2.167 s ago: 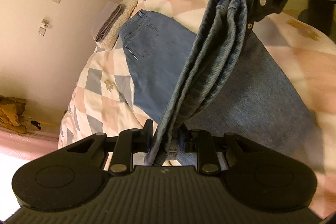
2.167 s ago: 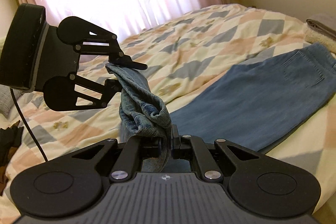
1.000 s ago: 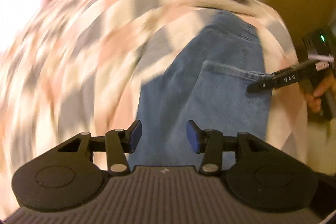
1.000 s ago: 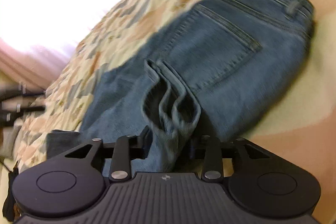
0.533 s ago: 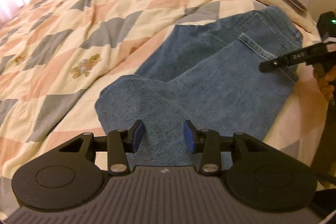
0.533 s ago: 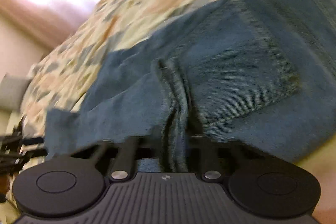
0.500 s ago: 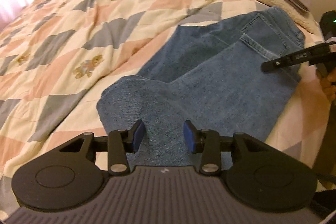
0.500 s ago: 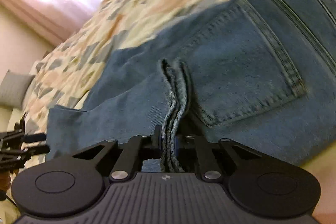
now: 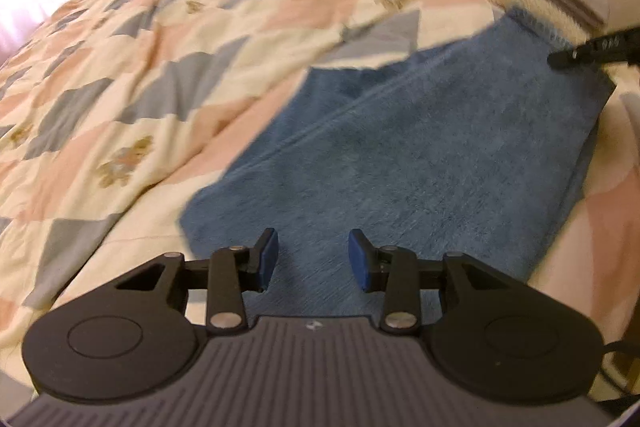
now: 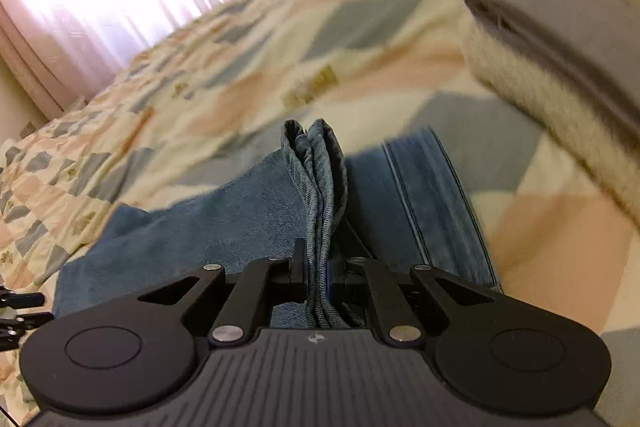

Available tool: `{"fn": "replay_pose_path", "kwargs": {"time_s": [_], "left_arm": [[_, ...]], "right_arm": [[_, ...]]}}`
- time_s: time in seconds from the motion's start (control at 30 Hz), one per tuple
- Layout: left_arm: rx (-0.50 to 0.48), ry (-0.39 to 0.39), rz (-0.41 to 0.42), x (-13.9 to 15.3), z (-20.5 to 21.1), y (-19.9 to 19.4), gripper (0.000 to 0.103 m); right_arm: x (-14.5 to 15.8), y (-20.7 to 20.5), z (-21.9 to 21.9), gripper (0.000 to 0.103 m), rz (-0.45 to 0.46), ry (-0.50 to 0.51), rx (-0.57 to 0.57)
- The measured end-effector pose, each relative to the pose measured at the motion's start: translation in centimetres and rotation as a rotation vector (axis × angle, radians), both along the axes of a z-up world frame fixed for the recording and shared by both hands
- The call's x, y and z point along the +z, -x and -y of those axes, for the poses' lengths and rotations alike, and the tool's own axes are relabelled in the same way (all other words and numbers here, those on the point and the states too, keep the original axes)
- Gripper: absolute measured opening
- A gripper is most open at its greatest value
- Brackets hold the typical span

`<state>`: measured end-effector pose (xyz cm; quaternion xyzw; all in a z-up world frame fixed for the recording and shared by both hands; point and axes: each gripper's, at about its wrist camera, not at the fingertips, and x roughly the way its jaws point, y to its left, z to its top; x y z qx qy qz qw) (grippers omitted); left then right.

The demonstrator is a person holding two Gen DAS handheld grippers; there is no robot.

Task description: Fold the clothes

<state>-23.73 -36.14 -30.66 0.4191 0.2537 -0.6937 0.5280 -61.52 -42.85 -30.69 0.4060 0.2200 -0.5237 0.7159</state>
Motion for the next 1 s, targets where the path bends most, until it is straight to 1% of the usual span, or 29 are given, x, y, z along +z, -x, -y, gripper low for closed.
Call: {"fn": "replay_pose_path", "kwargs": {"time_s": [0.03,0.17,0.27,0.37,0.43,0.5,0.57,0.67,0.7,0.73,0.8,0.83,0.87,0.9,0.93,0.97,1.0], "left_arm": [[-0.015,0.000,0.012,-0.3,0.3,0.5,0.034],[-0.074,0.008,0.021,-0.1,1.5,2.0,0.034],[-0.096,0.012,0.050,0.0,2.7,2.8,0.034],[-0.112,0.010,0.054,-0.3,3.7,3.4,0.034],[-0.122,0.001,0.061,-0.7,4.2,3.8,0.034],[-0.132,-0.011,0.070,-1.3,4.4,4.3,0.034],[-0.140,-0.017,0.082,-1.6,4.4,4.6,0.034],[-0.150,-0.020,0.091,-1.9,4.4,4.9,0.034],[-0.150,-0.021,0.092,-2.0,4.4,4.9,0.034],[-0.148,-0.024,0.100,-2.3,4.5,5.0,0.034],[-0.145,-0.030,0.114,-2.7,4.6,5.1,0.035],[-0.144,-0.026,0.119,-2.6,4.6,5.2,0.035],[-0.144,-0.015,0.123,-2.3,4.6,5.4,0.034],[-0.149,0.000,0.123,-1.9,4.5,5.5,0.032],[-0.156,0.015,0.122,-1.5,4.5,5.7,0.031],[-0.163,0.029,0.121,-1.0,4.5,5.9,0.031],[-0.170,0.042,0.122,-0.7,4.5,6.1,0.031]], "right_arm": [[-0.3,0.0,0.1,0.007,0.001,-0.002,0.003],[0.6,0.7,-0.3,0.007,0.036,0.018,-0.005],[1.1,2.0,-0.5,0.007,0.027,0.019,-0.040],[1.2,3.9,-0.6,0.007,0.021,0.015,-0.083],[0.7,5.0,-0.4,0.007,0.017,0.007,-0.101],[0.1,5.6,-0.1,0.007,0.033,0.005,-0.101],[-0.3,5.7,0.1,0.007,0.024,0.011,-0.091],[0.1,5.6,0.0,0.007,0.003,0.041,-0.082],[0.0,5.7,0.0,0.007,-0.009,0.053,-0.087],[-0.6,5.9,0.2,0.007,-0.011,0.043,-0.098],[-1.7,6.2,0.6,0.014,-0.011,0.015,-0.126],[-2.2,6.2,0.8,0.015,-0.009,-0.002,-0.143],[-2.1,6.0,1.0,0.022,-0.026,-0.004,-0.145],[-1.5,5.6,0.8,0.035,-0.055,0.025,-0.152],[-0.8,5.2,0.5,0.043,-0.084,0.055,-0.160],[-0.2,4.8,0.3,0.055,-0.114,0.086,-0.167],[0.5,4.4,0.0,0.056,-0.143,0.117,-0.175]]}}
